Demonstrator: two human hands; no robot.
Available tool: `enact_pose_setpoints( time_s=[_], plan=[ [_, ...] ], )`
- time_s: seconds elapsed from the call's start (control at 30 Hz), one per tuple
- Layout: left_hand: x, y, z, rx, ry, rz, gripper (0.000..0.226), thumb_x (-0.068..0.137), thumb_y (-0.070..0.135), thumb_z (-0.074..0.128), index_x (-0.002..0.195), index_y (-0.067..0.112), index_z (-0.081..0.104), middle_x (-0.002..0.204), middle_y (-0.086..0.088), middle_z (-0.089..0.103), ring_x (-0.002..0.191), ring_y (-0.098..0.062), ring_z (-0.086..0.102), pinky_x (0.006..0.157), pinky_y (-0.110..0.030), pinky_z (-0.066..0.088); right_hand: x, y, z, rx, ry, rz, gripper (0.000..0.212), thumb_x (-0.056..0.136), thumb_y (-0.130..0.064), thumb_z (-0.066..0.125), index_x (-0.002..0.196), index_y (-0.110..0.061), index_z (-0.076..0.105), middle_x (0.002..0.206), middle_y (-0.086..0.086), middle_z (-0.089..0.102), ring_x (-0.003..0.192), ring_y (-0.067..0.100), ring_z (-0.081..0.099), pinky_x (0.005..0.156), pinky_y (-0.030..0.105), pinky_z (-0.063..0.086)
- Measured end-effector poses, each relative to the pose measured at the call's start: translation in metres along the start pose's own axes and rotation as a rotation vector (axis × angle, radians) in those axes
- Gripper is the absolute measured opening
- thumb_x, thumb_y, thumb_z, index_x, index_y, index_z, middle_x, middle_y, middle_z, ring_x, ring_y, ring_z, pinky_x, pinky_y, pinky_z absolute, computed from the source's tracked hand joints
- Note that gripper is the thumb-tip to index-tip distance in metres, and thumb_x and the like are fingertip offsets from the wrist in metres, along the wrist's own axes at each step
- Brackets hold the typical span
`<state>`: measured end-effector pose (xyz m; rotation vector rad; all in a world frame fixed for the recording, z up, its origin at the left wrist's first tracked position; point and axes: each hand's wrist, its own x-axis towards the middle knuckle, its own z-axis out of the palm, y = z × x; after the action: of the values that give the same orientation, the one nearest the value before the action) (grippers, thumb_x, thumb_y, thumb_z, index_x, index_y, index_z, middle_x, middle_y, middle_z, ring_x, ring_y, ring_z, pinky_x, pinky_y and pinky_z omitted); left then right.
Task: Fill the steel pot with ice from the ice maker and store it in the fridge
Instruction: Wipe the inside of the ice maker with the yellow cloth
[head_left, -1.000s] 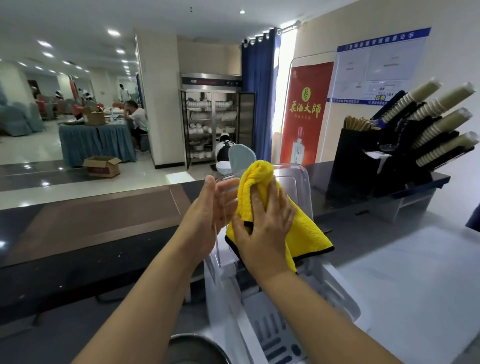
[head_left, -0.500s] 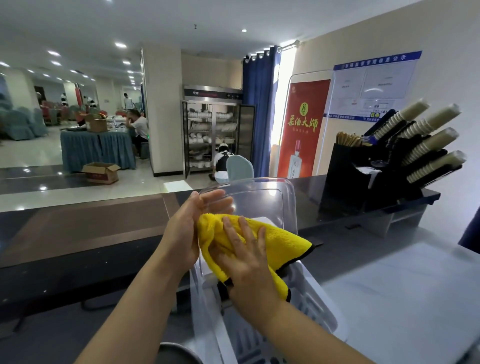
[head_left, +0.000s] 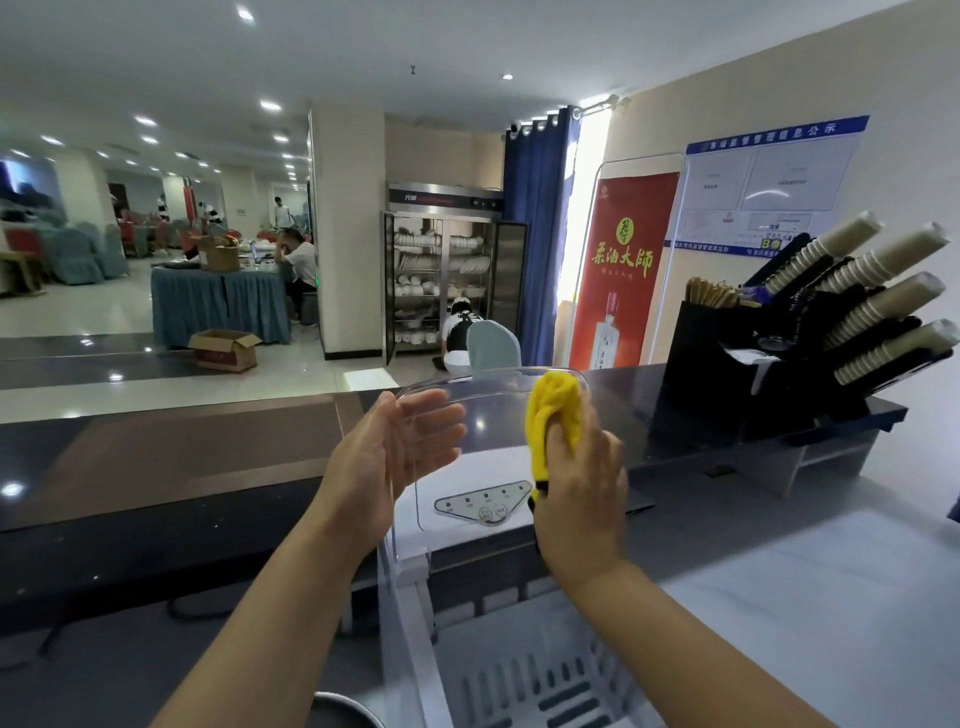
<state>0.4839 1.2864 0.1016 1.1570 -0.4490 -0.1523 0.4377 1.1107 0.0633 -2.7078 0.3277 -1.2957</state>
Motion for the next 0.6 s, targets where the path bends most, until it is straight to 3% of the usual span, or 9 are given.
enact_pose_setpoints(
  time_s=[0.2, 0.4, 0.6],
  plan=[
    [0.000, 0.002, 0.001, 0.025, 0.024, -0.013, 0.056, 0.102, 0.038, 0.018, 0.121, 0.003, 0.058, 0.114, -0.015, 0.068, 0.107, -0.029, 0.065, 0.092, -0.043, 0.050, 0.031, -0.015, -0.008, 0.040, -0.038, 0.091, 0.063, 0.058, 0.004, 0.074, 0.117, -0.010, 0.058, 0.141, 0.012, 0.048, 0.106, 0.038, 0.054, 0.074, 0.046, 0.048],
    [0.002, 0.002, 0.004, 0.015, 0.044, -0.028, 0.058, 0.102, 0.040, 0.017, 0.120, 0.004, 0.058, 0.115, -0.016, 0.068, 0.109, -0.030, 0.064, 0.093, -0.044, 0.048, 0.017, -0.042, -0.010, 0.045, 0.029, -0.223, 0.073, 0.047, 0.003, 0.071, 0.117, -0.014, 0.058, 0.133, 0.008, 0.057, 0.094, 0.032, 0.061, 0.066, 0.042, 0.050],
    [0.003, -0.001, 0.002, -0.053, 0.171, -0.084, 0.047, 0.099, 0.042, 0.034, 0.112, 0.008, 0.064, 0.102, -0.013, 0.073, 0.098, -0.022, 0.069, 0.083, -0.036, 0.052, -0.005, -0.074, -0.004, 0.019, 0.014, -0.463, 0.057, 0.071, -0.018, 0.060, 0.127, -0.019, 0.050, 0.139, 0.003, 0.053, 0.106, 0.027, 0.054, 0.070, 0.041, 0.050]
  ],
)
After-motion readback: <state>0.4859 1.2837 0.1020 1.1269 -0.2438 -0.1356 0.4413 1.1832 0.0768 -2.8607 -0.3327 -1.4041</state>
